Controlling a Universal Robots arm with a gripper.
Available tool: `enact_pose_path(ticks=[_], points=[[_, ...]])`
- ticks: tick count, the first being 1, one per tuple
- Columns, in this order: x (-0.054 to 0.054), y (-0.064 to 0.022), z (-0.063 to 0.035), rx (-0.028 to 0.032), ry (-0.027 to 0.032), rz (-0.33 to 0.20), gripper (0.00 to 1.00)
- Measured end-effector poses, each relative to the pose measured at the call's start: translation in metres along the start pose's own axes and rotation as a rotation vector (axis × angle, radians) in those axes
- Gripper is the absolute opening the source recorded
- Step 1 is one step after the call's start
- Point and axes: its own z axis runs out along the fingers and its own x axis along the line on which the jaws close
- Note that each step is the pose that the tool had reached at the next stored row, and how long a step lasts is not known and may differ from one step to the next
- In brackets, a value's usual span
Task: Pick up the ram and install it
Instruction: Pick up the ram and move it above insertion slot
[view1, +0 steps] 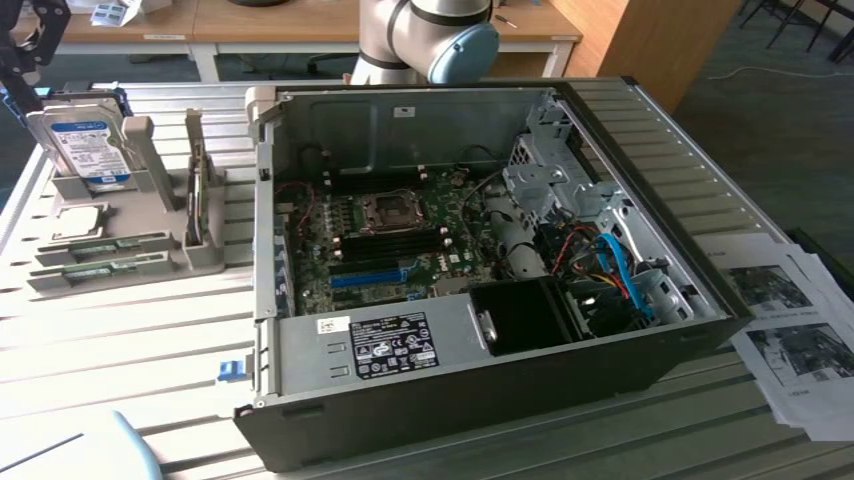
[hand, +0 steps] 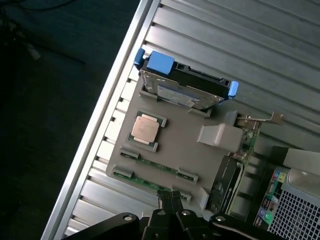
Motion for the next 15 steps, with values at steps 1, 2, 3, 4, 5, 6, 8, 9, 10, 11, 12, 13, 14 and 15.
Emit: enact_pose_path(ticks=[1,2,3,4,5,6,8,9,10,11,12,13,14,15], points=[[0.0,0.0,0.0,0.0001,0.0005,-0.012,0.09],[0.0,0.0,0.0,0.0002,0.001,-0.024,0.09],[0.0,0.0,0.0,0.0003,0.0015,-0.035,0.09],[0.0,0.0,0.0,0.0004,0.002,-0.047,0.09],[0.0,0.0,0.0,0.0005,0.0025,-0.059,0.09],[0.0,0.0,0.0,0.0006,0.0031,-0.072,0.09],[0.0,0.0,0.0,0.0009,0.004,-0.095,0.09],[0.0,0.0,0.0,0.0009,0.0046,-0.106,0.09],[0.0,0.0,0.0,0.001,0.005,-0.116,0.09],[0.0,0.0,0.0,0.0011,0.0054,-0.126,0.09],[0.0,0.0,0.0,0.0012,0.0058,-0.137,0.09],[0.0,0.0,0.0,0.0013,0.0063,-0.147,0.09],[0.0,0.0,0.0,0.0014,0.0067,-0.156,0.09],[0.0,0.0,0.0,0.0015,0.0071,-0.166,0.09]])
